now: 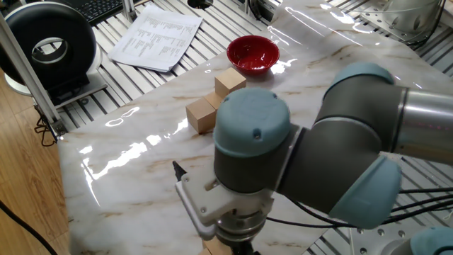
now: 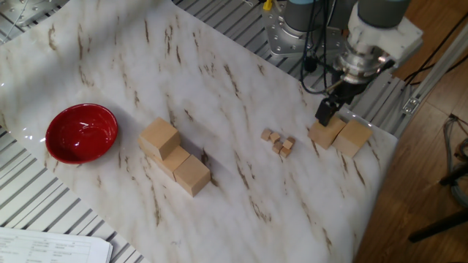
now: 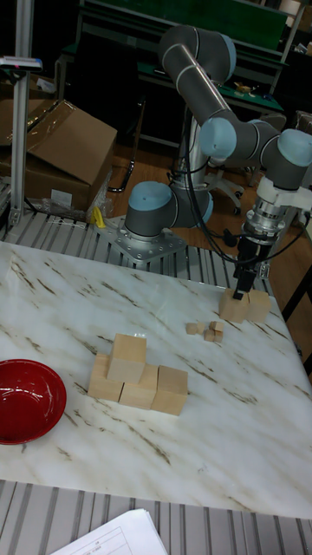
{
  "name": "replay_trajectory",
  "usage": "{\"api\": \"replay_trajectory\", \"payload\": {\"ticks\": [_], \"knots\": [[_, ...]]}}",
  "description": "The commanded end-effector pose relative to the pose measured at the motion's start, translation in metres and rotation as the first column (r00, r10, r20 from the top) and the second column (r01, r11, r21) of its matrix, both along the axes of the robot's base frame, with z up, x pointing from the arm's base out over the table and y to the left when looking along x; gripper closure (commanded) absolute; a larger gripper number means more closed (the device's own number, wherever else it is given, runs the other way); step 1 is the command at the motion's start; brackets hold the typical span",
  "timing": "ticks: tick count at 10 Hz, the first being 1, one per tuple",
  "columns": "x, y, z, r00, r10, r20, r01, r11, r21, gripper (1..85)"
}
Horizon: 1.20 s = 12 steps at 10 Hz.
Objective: Stack the blocks into a pyramid shape
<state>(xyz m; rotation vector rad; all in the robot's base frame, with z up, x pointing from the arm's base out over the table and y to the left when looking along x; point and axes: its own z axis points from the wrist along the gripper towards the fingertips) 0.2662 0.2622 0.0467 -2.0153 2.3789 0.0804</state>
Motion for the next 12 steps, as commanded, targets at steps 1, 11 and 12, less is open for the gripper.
{"api": "replay_trajectory", "payload": {"ticks": [1, 11, 12], "knots": [[0.011, 0.018, -0.016, 1.000, 0.006, 0.006, -0.006, 0.999, 0.034, 0.7], [0.019, 0.008, 0.007, 1.000, 0.022, 0.005, -0.022, 0.999, 0.033, 0.7], [0.021, 0.008, 0.006, 1.000, 0.026, 0.010, -0.026, 0.999, 0.031, 0.7]]}}
